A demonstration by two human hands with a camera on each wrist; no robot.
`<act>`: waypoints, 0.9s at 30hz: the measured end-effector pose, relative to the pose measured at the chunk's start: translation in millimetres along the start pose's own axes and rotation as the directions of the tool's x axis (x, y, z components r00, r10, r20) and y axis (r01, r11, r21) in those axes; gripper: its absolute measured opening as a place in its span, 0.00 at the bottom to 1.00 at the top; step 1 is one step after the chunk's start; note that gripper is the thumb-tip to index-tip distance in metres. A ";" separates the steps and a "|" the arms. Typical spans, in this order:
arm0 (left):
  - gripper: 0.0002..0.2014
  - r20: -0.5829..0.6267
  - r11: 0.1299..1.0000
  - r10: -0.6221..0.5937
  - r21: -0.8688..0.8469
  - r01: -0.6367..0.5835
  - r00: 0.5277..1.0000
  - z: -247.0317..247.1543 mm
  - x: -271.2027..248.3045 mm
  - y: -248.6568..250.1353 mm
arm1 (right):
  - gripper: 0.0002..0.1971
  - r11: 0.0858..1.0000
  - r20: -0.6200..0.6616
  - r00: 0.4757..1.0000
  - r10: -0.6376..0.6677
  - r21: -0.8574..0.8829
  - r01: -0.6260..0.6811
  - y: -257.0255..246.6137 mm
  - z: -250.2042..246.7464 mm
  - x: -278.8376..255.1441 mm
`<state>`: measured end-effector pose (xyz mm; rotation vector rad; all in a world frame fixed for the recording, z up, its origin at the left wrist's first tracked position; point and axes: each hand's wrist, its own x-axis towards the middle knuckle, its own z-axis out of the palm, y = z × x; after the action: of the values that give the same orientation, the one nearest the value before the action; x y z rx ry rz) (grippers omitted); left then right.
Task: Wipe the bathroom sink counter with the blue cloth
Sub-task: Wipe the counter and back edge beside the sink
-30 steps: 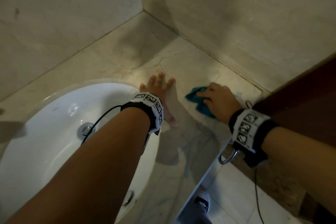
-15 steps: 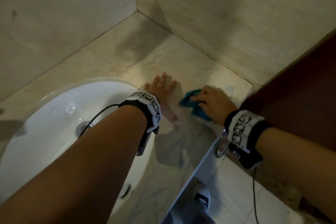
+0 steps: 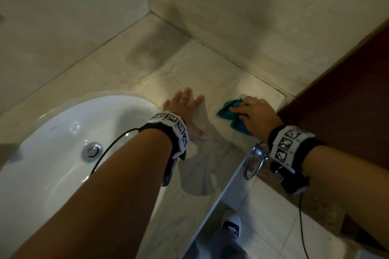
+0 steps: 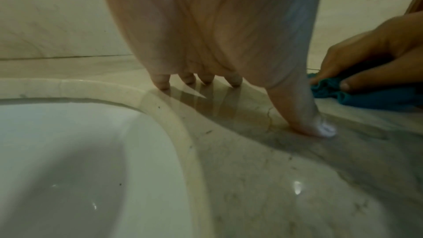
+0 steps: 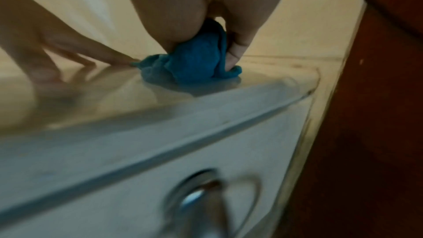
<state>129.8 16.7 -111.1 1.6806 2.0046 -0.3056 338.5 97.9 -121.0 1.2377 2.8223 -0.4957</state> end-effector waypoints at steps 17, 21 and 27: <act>0.62 0.007 0.999 -0.026 -0.021 0.026 1.000 -2.6 6.2 3.4 | 0.17 0.997 -0.075 0.996 0.058 0.045 -0.054 8.3 3.7 -6.8; 0.59 0.002 0.999 -0.025 -0.045 0.025 1.000 -5.3 2.5 3.4 | 0.17 0.986 -0.117 0.980 0.161 0.066 -0.154 39.2 -12.2 13.5; 0.59 -0.015 0.999 -0.021 -0.030 0.020 1.000 -4.9 2.3 4.4 | 0.17 0.956 -0.137 0.946 0.294 0.070 -0.286 35.4 -6.6 6.7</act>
<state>132.6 21.9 -107.5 1.6501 2.0288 -0.2697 360.1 127.1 -125.6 1.7304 2.6812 -0.4785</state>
